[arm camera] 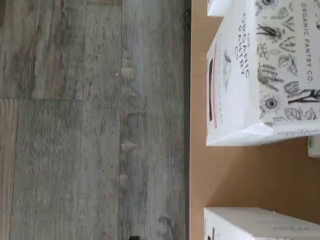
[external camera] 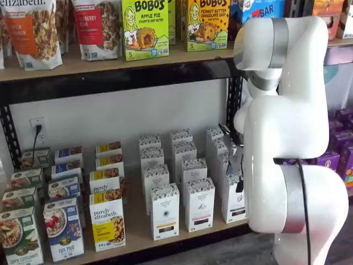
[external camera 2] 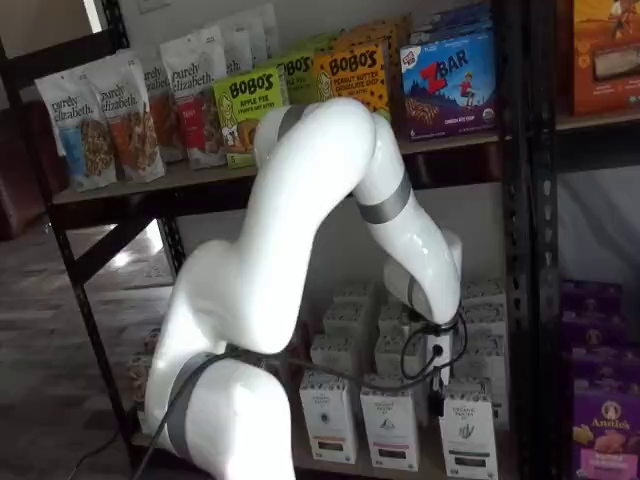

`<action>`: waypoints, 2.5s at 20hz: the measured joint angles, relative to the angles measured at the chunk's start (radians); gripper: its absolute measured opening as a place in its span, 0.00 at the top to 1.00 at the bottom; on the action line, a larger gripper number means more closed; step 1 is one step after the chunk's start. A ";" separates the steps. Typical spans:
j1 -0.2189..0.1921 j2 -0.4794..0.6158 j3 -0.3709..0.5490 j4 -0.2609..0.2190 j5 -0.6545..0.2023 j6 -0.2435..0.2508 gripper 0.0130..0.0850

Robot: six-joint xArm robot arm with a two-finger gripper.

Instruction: Pick up the white box with a green strip in the middle, on the bottom shelf, the sixth box from the left

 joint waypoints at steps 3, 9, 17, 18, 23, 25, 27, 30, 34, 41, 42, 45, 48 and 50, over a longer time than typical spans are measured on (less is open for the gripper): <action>0.000 0.016 -0.038 -0.081 0.043 0.074 0.00; 0.005 0.050 -0.085 -0.079 0.048 0.080 0.00; 0.006 0.135 -0.189 -0.104 0.050 0.104 0.00; 0.006 0.148 -0.207 -0.109 0.052 0.109 0.00; 0.008 0.200 -0.281 -0.175 0.075 0.169 0.00; 0.010 0.217 -0.302 -0.204 0.079 0.196 0.00; 0.012 0.238 -0.326 -0.231 0.081 0.222 0.00; 0.013 0.261 -0.358 -0.290 0.101 0.274 0.00; 0.014 0.285 -0.392 -0.340 0.126 0.318 0.00; 0.023 0.317 -0.425 -0.436 0.126 0.409 0.00; 0.024 0.322 -0.429 -0.450 0.125 0.422 0.00; 0.026 0.331 -0.438 -0.451 0.125 0.424 0.00; 0.027 0.337 -0.445 -0.440 0.130 0.415 0.00; 0.026 0.338 -0.447 -0.434 0.130 0.410 0.11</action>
